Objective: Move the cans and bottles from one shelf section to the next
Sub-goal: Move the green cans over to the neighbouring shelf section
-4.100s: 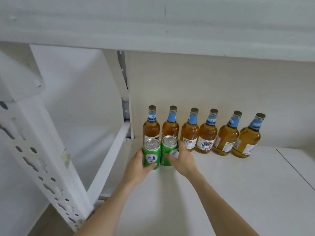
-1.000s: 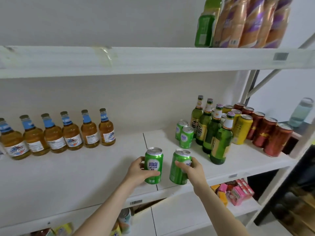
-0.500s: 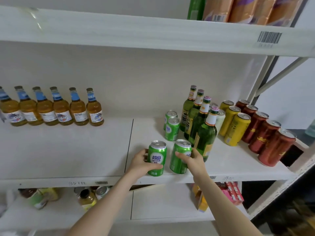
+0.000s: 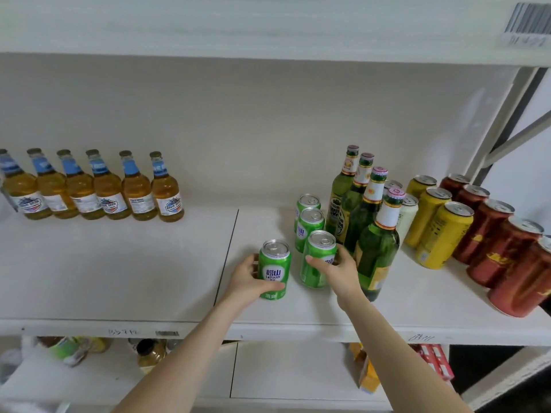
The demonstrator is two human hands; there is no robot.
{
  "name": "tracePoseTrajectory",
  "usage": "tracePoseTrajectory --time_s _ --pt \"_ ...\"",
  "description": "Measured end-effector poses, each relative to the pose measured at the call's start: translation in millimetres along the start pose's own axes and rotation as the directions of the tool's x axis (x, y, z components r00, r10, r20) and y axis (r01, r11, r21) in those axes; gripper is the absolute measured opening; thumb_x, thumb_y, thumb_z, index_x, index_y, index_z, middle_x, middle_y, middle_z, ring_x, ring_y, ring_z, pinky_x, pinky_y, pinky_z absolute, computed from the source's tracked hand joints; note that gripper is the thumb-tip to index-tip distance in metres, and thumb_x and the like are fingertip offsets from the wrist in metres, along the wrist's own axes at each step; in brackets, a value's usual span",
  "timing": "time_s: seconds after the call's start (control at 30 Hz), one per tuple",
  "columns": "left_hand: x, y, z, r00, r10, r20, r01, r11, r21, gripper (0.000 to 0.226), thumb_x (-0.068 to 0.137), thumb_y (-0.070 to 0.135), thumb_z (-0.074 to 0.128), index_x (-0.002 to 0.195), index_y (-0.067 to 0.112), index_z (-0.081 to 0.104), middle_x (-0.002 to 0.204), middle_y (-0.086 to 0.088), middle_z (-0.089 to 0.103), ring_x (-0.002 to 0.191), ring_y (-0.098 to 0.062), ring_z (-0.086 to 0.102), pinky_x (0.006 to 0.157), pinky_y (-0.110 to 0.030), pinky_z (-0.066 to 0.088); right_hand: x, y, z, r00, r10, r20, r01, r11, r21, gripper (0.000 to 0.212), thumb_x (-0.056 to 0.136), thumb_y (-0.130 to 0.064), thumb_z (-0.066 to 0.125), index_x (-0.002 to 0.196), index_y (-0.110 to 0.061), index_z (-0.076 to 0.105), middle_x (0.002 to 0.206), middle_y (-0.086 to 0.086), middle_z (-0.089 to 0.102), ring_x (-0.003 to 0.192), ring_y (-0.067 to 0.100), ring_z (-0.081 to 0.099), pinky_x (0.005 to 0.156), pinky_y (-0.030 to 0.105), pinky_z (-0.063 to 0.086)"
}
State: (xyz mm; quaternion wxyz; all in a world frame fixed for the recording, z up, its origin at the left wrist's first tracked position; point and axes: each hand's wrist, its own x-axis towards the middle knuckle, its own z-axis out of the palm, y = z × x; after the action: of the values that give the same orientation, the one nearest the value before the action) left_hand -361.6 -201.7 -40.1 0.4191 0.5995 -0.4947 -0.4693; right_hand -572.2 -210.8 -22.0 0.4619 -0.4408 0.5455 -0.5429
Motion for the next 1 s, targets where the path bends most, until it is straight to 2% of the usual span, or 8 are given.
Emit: tracePoseTrajectory --time_s 0.1,0.17,0.27,0.4,0.57,0.7,0.87,1.0 --pt "12 -3 0 1.000 0.014 -0.008 -0.014 1.000 -0.028 0.073 0.040 0.017 0.095 0.105 0.024 0.063 0.100 0.000 0.075 0.087 -0.013 0.074 0.074 -0.031 0.059 12 4 5 1.000 -0.006 0.008 0.006 0.999 -0.032 0.061 0.071 -0.019 0.088 0.125 -0.022 0.058 0.112 -0.007 0.068 0.103 0.012 0.062 0.088 0.031 0.049" --pt "18 -4 -1 1.000 0.025 -0.004 -0.025 0.999 -0.042 0.069 0.044 0.011 0.095 0.104 0.023 0.063 0.099 0.000 0.076 0.086 -0.013 0.074 0.070 -0.026 0.057 19 7 7 1.000 -0.007 0.008 0.008 0.999 -0.041 0.063 0.071 -0.018 0.087 0.125 -0.022 0.056 0.111 -0.009 0.067 0.104 0.013 0.062 0.087 0.031 0.048" --pt "22 -6 -2 0.999 0.034 0.004 -0.034 0.997 -0.072 0.073 0.040 0.013 0.094 0.106 0.020 0.063 0.100 -0.001 0.076 0.091 -0.016 0.074 0.071 -0.025 0.057 28 10 8 1.000 -0.011 0.000 0.011 0.999 -0.053 0.066 0.072 -0.018 0.087 0.128 -0.023 0.053 0.113 -0.008 0.065 0.105 0.016 0.061 0.086 0.029 0.046" --pt "26 -8 -3 0.999 0.046 0.012 -0.045 0.995 -0.091 0.070 0.050 -0.002 0.094 0.109 0.019 0.063 0.101 -0.001 0.076 0.088 -0.012 0.074 0.069 -0.021 0.056 37 14 9 1.000 0.001 -0.016 -0.002 0.997 -0.079 0.075 0.070 -0.023 0.088 0.135 -0.023 0.050 0.121 -0.004 0.064 0.109 0.018 0.059 0.092 0.034 0.047" --pt "27 -11 -5 0.998 0.047 0.045 -0.042 0.993 -0.110 0.073 0.049 -0.002 0.093 0.111 0.019 0.060 0.103 0.001 0.075 0.090 -0.009 0.073 0.071 -0.020 0.056 43 19 8 1.000 -0.002 -0.006 0.001 0.993 -0.121 0.077 0.067 -0.029 0.090 0.133 -0.027 0.050 0.117 -0.009 0.064 0.110 0.017 0.060 0.091 0.034 0.048" --pt "26 -18 -13 0.994 0.037 0.101 -0.031 0.997 -0.069 0.072 0.052 -0.011 0.090 0.111 0.018 0.059 0.104 0.004 0.073 0.090 -0.003 0.071 0.073 -0.015 0.053 41 24 7 1.000 0.019 -0.022 -0.021 0.993 -0.114 0.084 0.068 -0.032 0.090 0.139 -0.022 0.047 0.126 -0.004 0.063 0.115 0.019 0.058 0.102 0.040 0.047" --pt "25 -24 -22 0.992 0.049 0.114 -0.049 0.999 -0.006 0.067 0.058 -0.015 0.087 0.112 0.011 0.058 0.103 -0.003 0.071 0.087 -0.004 0.071 0.074 -0.016 0.054 20 31 7 1.000 -0.017 -0.020 0.015 0.998 -0.061 0.073 0.071 -0.026 0.088 0.136 -0.020 0.054 0.122 -0.008 0.066 0.111 0.007 0.062 0.095 0.030 0.049" --pt "19 -24 -18 0.992 0.061 0.112 -0.062 0.998 0.007 0.066 0.056 -0.015 0.087 0.112 0.006 0.058 0.096 -0.003 0.071 0.077 -0.001 0.070 0.070 -0.015 0.055 -7 38 3 0.990 -0.029 -0.138 0.018 0.997 -0.078 0.065 0.069 -0.033 0.089 0.123 -0.019 0.055 0.111 -0.017 0.060 0.111 0.011 0.059 0.091 0.027 0.046"
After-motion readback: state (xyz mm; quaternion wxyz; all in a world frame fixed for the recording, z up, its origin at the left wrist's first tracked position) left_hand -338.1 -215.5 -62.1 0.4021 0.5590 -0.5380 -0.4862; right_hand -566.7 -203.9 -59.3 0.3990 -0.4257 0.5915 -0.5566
